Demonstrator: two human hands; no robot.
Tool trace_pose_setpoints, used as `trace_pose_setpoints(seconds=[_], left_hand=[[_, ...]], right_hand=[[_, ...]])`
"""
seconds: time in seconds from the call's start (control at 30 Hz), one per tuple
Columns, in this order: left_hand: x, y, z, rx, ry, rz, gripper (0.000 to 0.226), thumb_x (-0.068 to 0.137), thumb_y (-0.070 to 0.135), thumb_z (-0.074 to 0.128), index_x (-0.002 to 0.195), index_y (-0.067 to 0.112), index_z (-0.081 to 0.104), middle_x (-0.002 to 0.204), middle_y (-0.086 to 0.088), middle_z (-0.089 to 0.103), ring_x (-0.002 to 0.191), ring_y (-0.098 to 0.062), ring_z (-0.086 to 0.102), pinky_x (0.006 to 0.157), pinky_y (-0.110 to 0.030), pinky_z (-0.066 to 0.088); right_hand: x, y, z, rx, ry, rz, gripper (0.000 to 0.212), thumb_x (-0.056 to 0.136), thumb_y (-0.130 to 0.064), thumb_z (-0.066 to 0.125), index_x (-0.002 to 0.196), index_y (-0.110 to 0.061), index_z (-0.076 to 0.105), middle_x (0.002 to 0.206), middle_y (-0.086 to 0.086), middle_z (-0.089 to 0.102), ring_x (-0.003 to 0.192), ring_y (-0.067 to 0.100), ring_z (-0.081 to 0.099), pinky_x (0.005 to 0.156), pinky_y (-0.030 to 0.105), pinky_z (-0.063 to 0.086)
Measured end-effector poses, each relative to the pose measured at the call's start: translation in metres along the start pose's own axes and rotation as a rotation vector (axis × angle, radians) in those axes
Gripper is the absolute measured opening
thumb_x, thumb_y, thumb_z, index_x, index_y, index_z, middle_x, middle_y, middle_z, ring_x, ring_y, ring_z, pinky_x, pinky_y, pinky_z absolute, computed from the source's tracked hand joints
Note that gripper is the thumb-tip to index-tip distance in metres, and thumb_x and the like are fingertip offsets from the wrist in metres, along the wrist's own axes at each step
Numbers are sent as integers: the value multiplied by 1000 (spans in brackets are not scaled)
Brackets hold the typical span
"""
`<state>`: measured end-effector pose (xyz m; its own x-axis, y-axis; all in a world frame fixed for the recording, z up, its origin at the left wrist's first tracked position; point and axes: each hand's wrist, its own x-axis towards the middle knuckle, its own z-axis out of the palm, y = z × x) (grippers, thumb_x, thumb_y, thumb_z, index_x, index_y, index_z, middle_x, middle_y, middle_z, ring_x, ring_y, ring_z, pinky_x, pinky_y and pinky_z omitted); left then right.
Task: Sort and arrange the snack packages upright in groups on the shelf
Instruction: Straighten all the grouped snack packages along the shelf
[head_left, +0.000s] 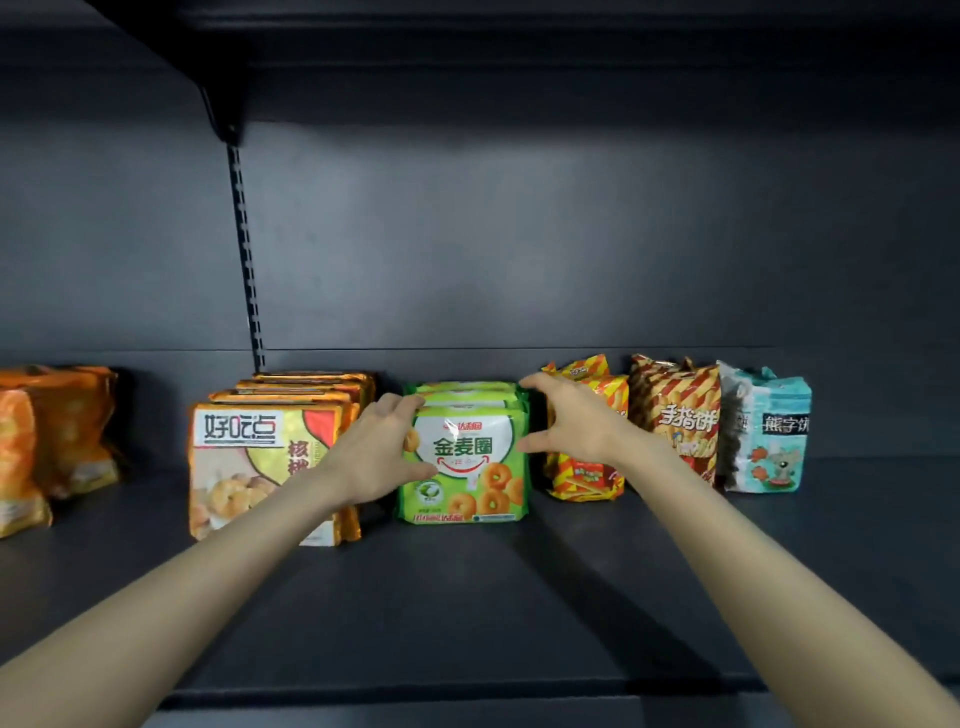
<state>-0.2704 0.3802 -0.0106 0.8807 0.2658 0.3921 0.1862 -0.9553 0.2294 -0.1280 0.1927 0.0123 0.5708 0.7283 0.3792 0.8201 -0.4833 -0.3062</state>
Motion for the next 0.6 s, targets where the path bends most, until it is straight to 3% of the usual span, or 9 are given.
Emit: trace_pose_setpoints(seconds=[0.17,0.27,0.43,0.53,0.6], left_hand=[[6,-21,7,6,-10,109,90,77,32,74,147,15,20,152,-6,17,141,-23,14,113,-31,21],[21,-30,3,-11,-24,141,93,75,33,76,147,13,20,152,-6,20,140,-23,19,114,-34,25],[42,-29,1,58,-143,207,105,71,36,78,150,14,12,158,-6,8,145,-22,9,116,-32,16],[53,-25,-2,163,-223,234,115,67,41,80,151,16,5,159,-7,0,147,-22,0,117,-34,10],[59,-25,-3,212,-283,236,121,65,41,82,151,16,1,159,-8,-3,147,-23,-3,118,-38,9]], right_hand=[[0,-13,26,80,-6,94,94,68,-26,83,144,-17,28,136,9,46,126,25,42,105,36,37],[1,-17,36,169,0,158,100,68,-25,83,146,-16,21,138,8,46,127,25,44,104,35,39],[-3,-13,54,269,-32,278,118,70,-24,82,151,-11,-3,144,5,42,131,23,41,100,24,33],[0,-8,60,334,-59,317,120,69,-24,83,151,-12,-3,141,2,46,130,22,44,102,27,36],[1,-6,67,378,-86,318,116,67,-21,85,150,-15,4,129,-4,53,120,16,51,95,25,44]])
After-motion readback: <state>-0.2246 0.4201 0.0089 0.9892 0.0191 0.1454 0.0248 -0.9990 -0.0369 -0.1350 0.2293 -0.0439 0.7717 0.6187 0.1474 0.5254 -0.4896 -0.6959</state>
